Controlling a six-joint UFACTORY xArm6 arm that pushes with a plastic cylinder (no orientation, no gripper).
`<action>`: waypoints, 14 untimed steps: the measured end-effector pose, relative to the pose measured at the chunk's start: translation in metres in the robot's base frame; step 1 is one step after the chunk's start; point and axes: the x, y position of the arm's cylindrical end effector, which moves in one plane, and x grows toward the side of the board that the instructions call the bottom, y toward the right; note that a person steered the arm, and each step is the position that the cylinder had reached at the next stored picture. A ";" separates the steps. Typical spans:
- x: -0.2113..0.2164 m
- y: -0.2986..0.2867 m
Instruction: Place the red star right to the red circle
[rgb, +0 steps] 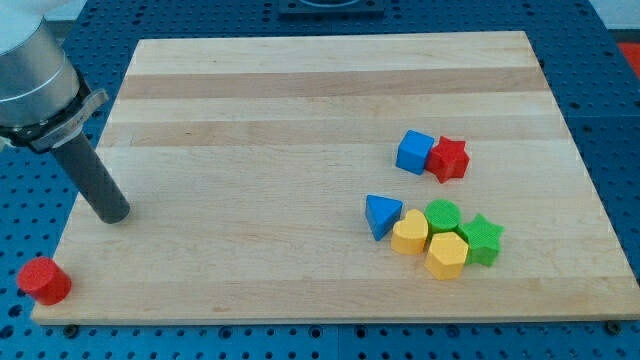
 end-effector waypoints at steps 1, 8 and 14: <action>-0.027 -0.001; -0.124 0.502; -0.105 0.390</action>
